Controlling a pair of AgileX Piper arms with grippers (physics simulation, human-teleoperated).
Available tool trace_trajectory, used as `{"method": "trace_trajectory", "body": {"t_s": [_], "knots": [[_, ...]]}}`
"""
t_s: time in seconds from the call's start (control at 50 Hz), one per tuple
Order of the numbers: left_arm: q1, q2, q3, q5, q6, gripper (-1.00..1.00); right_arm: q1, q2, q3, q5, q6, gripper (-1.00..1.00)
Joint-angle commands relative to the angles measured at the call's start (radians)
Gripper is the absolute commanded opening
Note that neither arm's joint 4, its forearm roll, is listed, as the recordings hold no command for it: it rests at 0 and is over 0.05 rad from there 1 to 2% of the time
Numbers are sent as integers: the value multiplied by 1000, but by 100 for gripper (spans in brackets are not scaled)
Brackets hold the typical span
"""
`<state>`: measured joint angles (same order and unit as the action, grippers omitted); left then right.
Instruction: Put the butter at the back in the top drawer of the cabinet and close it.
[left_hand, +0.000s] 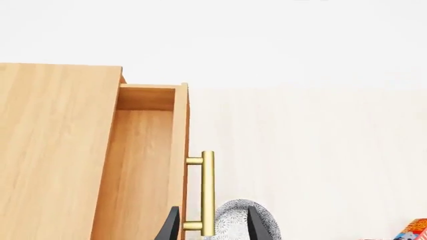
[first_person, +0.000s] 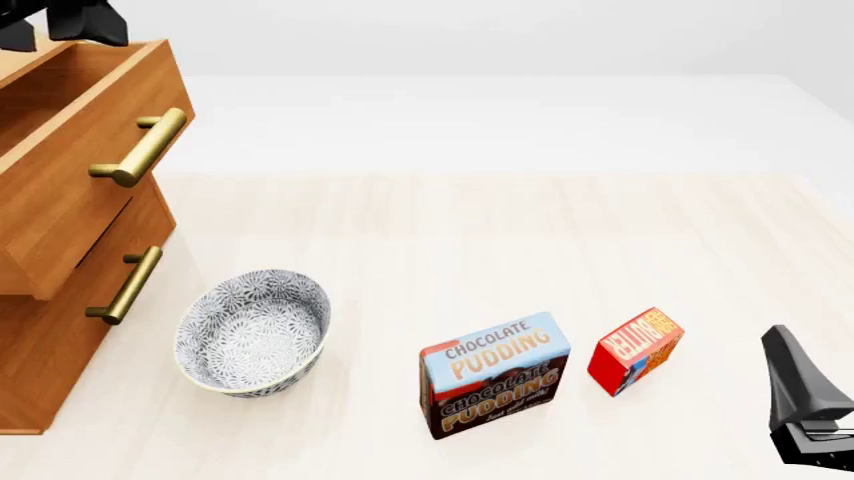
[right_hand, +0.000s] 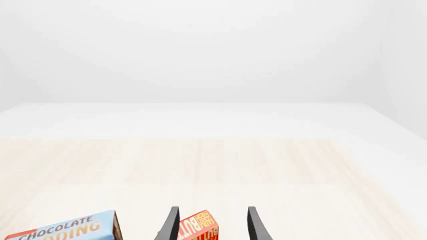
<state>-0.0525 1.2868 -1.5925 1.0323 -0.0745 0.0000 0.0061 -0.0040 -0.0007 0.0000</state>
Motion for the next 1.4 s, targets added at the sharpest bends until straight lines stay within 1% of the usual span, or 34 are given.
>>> {"method": "trace_trajectory", "body": {"t_s": [0.02, 0.24, 0.44, 0.74, 0.92, 1.4], "knots": [[10, -7, 28, -16, -14, 100, 0, 0, 0, 0, 0, 100], [20, -18, 42, -23, -24, 100, 0, 0, 0, 0, 0, 100], [35, -19, 72, -43, -34, 100, 0, 0, 0, 0, 0, 100], [52, -20, 78, -50, -39, 100, 0, 0, 0, 0, 0, 100], [49, -17, 102, -70, -55, 100, 0, 0, 0, 0, 0, 100], [64, -6, 122, -91, -78, 100, 0, 0, 0, 0, 0, 100]]}}
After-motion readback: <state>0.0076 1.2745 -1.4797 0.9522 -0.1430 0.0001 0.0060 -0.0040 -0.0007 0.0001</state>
